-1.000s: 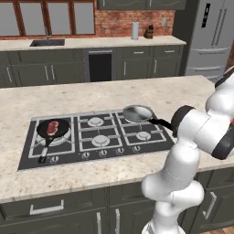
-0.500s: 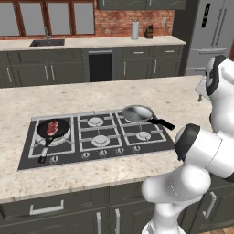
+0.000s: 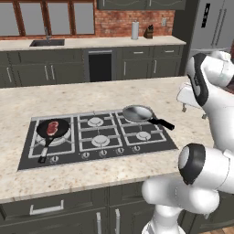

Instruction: Place one of the steaks on the plate and the other in the bowl. Then place the bowl in the fridge.

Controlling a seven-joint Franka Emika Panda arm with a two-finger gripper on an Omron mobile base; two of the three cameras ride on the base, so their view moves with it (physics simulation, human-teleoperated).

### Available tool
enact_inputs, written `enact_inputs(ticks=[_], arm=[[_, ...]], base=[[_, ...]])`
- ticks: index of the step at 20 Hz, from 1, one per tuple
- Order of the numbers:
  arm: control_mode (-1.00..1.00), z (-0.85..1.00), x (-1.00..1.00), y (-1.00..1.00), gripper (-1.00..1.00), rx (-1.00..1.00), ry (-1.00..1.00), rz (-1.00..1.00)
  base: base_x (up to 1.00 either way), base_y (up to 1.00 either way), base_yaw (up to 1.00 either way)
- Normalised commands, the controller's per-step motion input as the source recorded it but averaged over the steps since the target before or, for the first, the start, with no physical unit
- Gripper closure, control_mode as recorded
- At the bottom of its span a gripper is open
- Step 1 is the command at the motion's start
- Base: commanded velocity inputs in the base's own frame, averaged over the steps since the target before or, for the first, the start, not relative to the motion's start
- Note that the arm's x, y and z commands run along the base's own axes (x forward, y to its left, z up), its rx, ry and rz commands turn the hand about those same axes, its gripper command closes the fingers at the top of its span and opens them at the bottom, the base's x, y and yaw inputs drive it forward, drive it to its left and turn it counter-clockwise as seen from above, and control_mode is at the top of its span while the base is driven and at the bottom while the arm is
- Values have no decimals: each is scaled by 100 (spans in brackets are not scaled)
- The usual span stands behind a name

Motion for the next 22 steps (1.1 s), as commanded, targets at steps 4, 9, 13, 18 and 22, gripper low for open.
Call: enact_inputs(ticks=[4,9,13,18,22], arm=[[-100,0,-66,60,-100,-3,18,25],[-100,0,-59,43,-100,0,17,22],[-100,0,-25,48,-100,0,19,17],[-100,-9,-9,37,-100,0,17,19],[-100,-27,-29,3,-100,0,9,14]], base=[[0,0,0],[0,0,0],[0,0,0],[0,0,0],[0,0,0]])
